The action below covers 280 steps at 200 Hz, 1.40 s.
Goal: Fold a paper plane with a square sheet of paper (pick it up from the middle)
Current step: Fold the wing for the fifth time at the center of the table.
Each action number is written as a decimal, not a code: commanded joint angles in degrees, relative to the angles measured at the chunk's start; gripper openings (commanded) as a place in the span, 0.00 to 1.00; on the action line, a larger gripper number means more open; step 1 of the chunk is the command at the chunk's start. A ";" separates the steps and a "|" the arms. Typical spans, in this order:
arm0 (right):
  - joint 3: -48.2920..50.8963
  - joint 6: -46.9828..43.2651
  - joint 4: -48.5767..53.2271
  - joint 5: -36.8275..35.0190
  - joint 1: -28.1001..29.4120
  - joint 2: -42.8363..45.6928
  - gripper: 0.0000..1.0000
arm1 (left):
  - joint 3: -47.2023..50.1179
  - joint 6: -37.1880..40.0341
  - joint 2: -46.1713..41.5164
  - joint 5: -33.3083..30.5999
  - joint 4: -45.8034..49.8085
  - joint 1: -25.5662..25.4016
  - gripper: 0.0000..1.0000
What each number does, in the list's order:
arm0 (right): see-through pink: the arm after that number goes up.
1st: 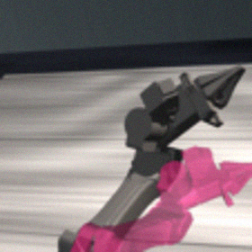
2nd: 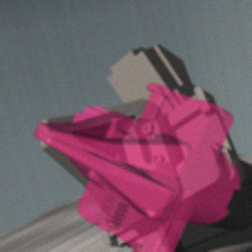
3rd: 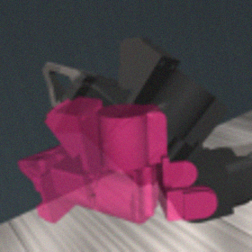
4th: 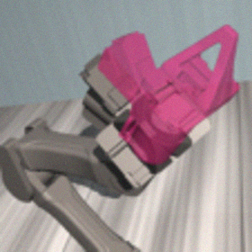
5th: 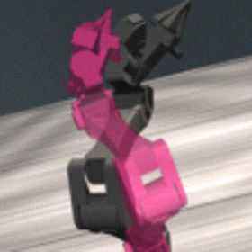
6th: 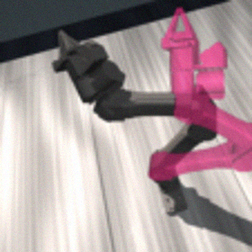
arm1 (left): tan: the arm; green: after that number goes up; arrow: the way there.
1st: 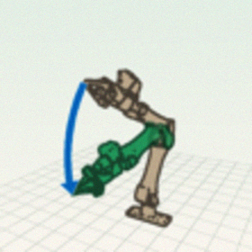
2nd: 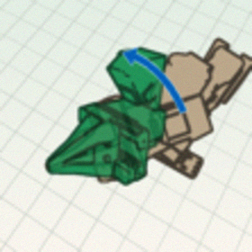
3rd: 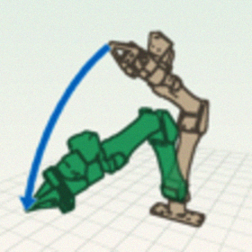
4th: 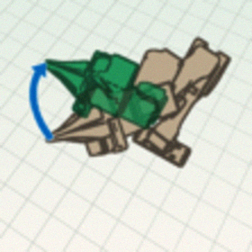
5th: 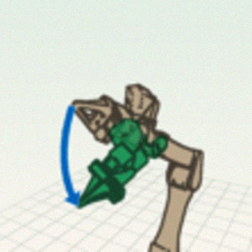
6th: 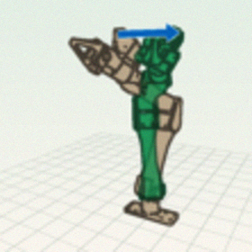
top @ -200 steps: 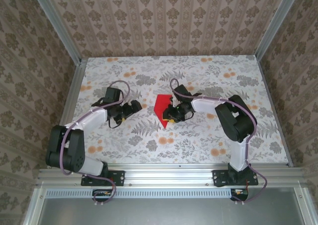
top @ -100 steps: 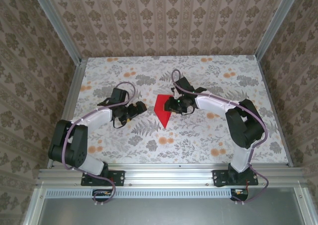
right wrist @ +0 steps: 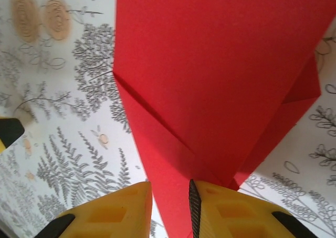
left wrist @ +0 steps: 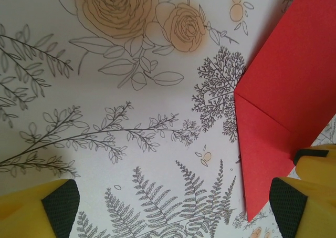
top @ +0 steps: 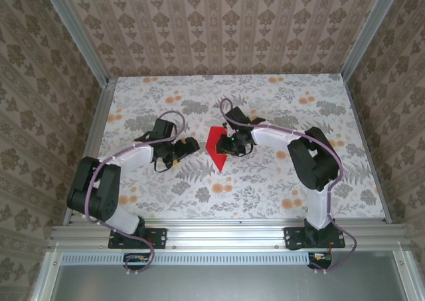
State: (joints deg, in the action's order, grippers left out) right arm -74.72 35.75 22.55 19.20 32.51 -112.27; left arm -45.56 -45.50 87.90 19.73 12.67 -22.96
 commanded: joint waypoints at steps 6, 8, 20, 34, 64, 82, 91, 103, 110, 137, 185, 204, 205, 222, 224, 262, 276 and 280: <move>0.59 -0.18 0.69 -1.59 -1.11 -1.21 0.27 | -0.82 -1.42 1.57 2.82 -3.18 -0.90 0.94; 0.68 -0.22 0.62 -1.53 -1.13 -1.27 0.27 | -0.77 -1.50 1.71 2.94 -3.33 -0.93 0.93; 1.03 -0.07 0.24 -1.51 -1.31 -1.67 0.27 | -0.84 -1.74 2.41 3.99 -4.64 -1.19 0.91; 1.56 0.29 -0.30 -1.43 -1.56 -1.97 0.26 | -0.76 -2.29 3.10 5.07 -6.37 -1.63 0.89; 3.02 1.15 -1.60 -1.03 -2.18 -2.34 0.26 | -1.43 -3.24 5.12 6.62 -9.68 -2.83 0.84; 3.93 1.49 -2.11 -1.15 -2.45 -2.30 0.25 | -2.06 -3.44 6.46 6.81 -10.90 -5.56 0.79; 4.37 1.61 -2.46 -1.09 -2.62 -2.33 0.25 | -2.33 -3.70 7.12 7.01 -11.76 -6.29 0.77; 4.88 1.94 -2.85 -0.91 -2.88 -2.43 0.25 | -2.76 -4.27 8.17 7.42 -13.05 -7.13 0.74; 5.17 2.12 -3.03 -0.76 -3.01 -2.35 0.25 | -3.00 -4.57 8.72 7.64 -13.97 -7.59 0.72; 6.26 2.95 -4.11 -0.35 -3.46 -2.06 0.25 | -3.62 -5.91 10.59 7.66 -16.71 -9.43 0.65; 8.24 4.42 -6.10 0.84 -4.14 -1.74 0.22 | -3.43 -9.80 13.86 7.17 -21.26 -11.53 0.49; 8.54 4.51 -6.31 1.10 -4.38 -1.74 0.21 | -3.47 -11.28 14.75 7.35 -22.46 -11.75 0.42; 8.58 4.51 -6.34 1.14 -4.38 -1.73 0.21 | -3.48 -11.32 14.84 7.34 -22.48 -11.76 0.42; 8.70 4.55 -6.38 1.33 -4.38 -1.79 0.21 | -3.40 -12.19 15.27 7.34 -23.05 -11.80 0.38; 8.71 4.58 -6.42 1.29 -4.39 -1.78 0.21 | -3.40 -12.34 15.39 7.34 -23.06 -11.83 0.38; 8.80 4.77 -6.59 1.51 -4.43 -1.69 0.21 | -3.85 -12.38 15.90 7.76 -23.28 -12.01 0.30; 8.72 4.85 -6.61 1.63 -4.52 -1.64 0.21 | -4.00 -12.17 15.99 7.78 -23.24 -12.02 0.27; 8.80 4.86 -6.57 1.71 -4.56 -1.62 0.21 | -4.03 -12.00 15.99 7.78 -23.24 -12.02 0.27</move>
State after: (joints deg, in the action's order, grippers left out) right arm -68.01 39.48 14.31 22.76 28.32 -113.10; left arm -48.18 -57.14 103.02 26.68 -9.80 -34.48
